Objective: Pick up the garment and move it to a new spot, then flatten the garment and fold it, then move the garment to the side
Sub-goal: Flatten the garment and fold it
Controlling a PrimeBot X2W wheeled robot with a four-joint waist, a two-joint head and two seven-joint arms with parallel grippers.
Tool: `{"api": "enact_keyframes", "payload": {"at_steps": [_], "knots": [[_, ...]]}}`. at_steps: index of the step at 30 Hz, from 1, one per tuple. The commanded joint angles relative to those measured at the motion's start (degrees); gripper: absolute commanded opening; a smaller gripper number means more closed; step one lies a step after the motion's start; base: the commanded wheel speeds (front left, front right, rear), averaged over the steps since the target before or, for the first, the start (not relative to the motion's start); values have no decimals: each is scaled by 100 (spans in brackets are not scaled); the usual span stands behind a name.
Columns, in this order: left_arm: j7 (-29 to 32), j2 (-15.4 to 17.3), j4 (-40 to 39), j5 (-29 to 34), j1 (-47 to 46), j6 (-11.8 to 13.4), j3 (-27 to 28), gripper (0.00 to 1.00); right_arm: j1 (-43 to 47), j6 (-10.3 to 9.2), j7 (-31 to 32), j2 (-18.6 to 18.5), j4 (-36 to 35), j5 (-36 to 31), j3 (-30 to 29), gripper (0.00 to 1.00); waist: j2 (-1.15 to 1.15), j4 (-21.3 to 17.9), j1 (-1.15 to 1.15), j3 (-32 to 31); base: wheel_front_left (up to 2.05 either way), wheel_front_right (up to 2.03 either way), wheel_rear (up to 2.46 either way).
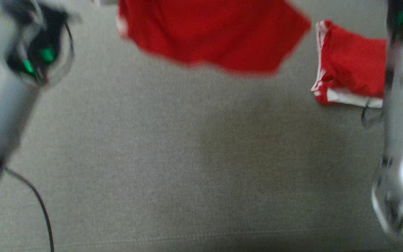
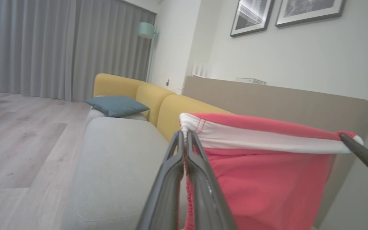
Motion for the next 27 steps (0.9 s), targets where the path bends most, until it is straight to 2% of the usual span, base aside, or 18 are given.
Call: {"api": "enact_keyframes", "payload": {"at_steps": [1,6,11,15,19,23,27], "knots": [[-107,190,133,93,-598,-62,393,0,-541,18,-189,49,76,-166,44,0,0,59,0,653,0,0,0],[-650,-225,1472,215,-1888,-558,566,0,-2066,18,-1221,50,1685,-437,-453,0,0,164,0,1127,0,0,0],[-961,-623,2259,337,-2297,-1037,644,0,-2600,18,-1926,50,2845,-393,-712,0,0,291,0,1450,0,0,0],[-1010,-912,2614,445,-1947,-1311,655,0,-2358,18,-2050,50,3615,-320,-610,0,0,365,0,1595,0,0,0],[-1014,-1102,2627,715,-1216,-1436,691,0,-1822,18,-1984,40,4292,-232,-461,0,0,410,0,1588,0,0,0],[-1015,-1146,2549,965,-534,-1470,575,0,-1355,18,-1827,-22,4544,-117,-348,0,0,432,0,1463,0,0,0],[-1016,-1051,2299,1111,392,-1479,145,0,-714,18,-1496,-91,4676,116,-157,0,0,425,0,1171,0,0,0]]}}
